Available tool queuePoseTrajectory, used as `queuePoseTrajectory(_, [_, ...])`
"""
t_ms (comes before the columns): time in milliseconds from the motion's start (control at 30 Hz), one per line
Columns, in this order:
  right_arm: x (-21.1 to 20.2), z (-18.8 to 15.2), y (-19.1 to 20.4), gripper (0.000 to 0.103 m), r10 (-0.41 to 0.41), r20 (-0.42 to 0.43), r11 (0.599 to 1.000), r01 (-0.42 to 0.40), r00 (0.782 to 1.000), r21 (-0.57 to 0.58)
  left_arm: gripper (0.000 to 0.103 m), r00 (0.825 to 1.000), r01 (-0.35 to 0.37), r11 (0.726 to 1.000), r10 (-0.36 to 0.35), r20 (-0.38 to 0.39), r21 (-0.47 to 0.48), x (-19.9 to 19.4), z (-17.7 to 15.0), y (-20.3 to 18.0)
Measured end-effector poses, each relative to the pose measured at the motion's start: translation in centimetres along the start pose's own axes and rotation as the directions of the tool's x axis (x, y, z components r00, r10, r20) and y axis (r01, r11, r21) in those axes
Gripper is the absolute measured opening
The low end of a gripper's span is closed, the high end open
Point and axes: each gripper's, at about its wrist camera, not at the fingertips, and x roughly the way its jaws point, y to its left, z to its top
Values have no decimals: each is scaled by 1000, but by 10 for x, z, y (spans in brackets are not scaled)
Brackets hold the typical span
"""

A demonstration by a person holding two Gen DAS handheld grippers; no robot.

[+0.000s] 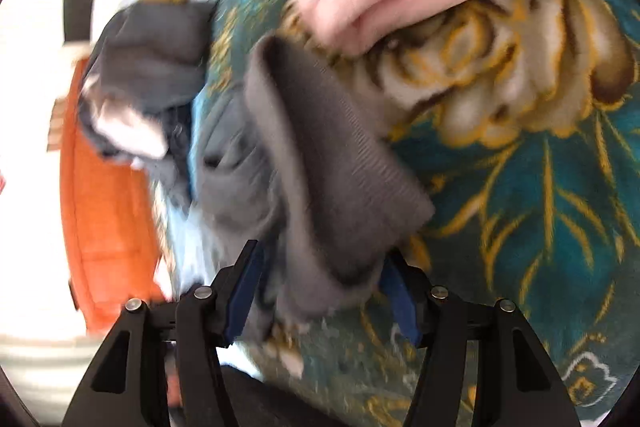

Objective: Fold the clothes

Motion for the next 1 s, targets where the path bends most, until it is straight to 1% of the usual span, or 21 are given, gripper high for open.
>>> queuePoseTrajectory(67, [2,-4,8,55,-44,12,999,44,999,1,47,997,-53,998,54,-50,22,8,-2,-1])
queuePoseTrajectory(100, [3,-6,14,45,-72,15,997,72,997,-22,47,996,-63,998,64,-54,26,11,-1,-3])
queuePoseTrajectory(133, [2,-8,19,39,-96,18,994,97,995,-47,47,996,-65,997,66,-52,31,10,-2,-3])
queuePoseTrajectory(167, [2,-10,25,37,-119,22,990,121,993,-70,47,996,-66,997,68,-50,36,9,-3,-4])
queuePoseTrajectory(233, [-10,-10,36,27,-113,53,987,118,992,-112,47,995,-79,996,81,-49,46,5,-5,-3])
queuePoseTrajectory(300, [-27,-10,49,23,-80,100,982,96,992,-162,47,994,-92,994,94,-49,55,1,-8,-3])
queuePoseTrajectory(367, [-48,-10,66,23,-22,149,962,62,989,-265,47,994,-100,993,102,-39,60,-3,-10,-2])
queuePoseTrajectory(400, [-55,-12,76,23,-11,157,944,62,988,-325,47,994,-104,993,106,-35,62,-4,-11,-1])
queuePoseTrajectory(433, [-57,-14,78,23,-16,156,931,72,988,-358,47,992,-116,991,118,-35,60,-2,-12,0])
queuePoseTrajectory(500, [-44,-9,68,23,-78,131,923,122,988,-365,47,990,-132,990,135,-44,54,2,-11,1])
queuePoseTrajectory(533, [-33,-3,56,23,-124,115,928,157,985,-337,47,989,-136,989,138,-42,52,0,-12,2])
queuePoseTrajectory(567, [-21,2,41,23,-161,81,940,178,984,-291,47,989,-140,989,142,-40,50,-1,-13,3])
queuePoseTrajectory(633, [-5,3,21,23,-178,31,963,180,984,-202,47,988,-147,988,149,-36,46,-4,-14,5])
queuePoseTrajectory(667, [-3,0,18,23,-178,32,965,181,984,-192,47,989,-140,989,142,-33,38,-3,-14,5])
queuePoseTrajectory(767, [-9,-7,25,26,-173,49,954,180,984,-241,47,993,-111,994,112,-28,14,-7,-15,10])
queuePoseTrajectory(867, [-28,-7,28,33,-175,56,939,184,983,-290,48,996,-87,996,87,-8,1,-13,-16,14])
queuePoseTrajectory(933, [-39,-8,36,38,-200,80,921,215,977,-326,48,998,-60,998,60,16,-3,-18,-17,16])
queuePoseTrajectory(1000, [-50,-5,45,39,-240,140,890,275,961,-363,49,998,-48,999,48,35,6,-21,-19,15])
